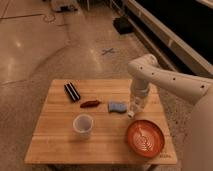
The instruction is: Place the bottle in the ceramic bowl
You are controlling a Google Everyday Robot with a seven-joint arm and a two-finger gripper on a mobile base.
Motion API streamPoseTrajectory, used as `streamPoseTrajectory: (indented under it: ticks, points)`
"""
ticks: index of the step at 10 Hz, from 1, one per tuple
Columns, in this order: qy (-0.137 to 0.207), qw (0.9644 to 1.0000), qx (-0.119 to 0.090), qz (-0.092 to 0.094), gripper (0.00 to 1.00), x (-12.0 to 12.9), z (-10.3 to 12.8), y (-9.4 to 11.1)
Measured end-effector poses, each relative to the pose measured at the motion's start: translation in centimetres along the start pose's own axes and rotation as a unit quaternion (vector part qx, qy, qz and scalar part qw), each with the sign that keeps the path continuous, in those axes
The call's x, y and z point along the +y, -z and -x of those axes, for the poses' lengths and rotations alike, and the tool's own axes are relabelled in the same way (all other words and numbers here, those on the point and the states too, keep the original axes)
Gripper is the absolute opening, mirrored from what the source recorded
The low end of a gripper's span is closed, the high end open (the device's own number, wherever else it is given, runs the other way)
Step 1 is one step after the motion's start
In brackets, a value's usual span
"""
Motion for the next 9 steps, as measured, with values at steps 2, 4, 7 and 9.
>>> streamPoseTrajectory:
  ticks: [2, 4, 7, 9]
  points:
    - [-0.008, 0.9999, -0.008, 0.002, 0.12, 2.5, 1.8, -1.2]
    - [-0.011, 0.9999, -0.011, 0.000, 0.13, 4.2, 3.1, -1.6]
    - [-0.011, 0.9999, -0.013, -0.004, 0.41, 5.0, 3.2, -2.7]
    - [-0.009, 0.9998, -0.015, -0.004, 0.60, 5.3, 3.9, -3.9]
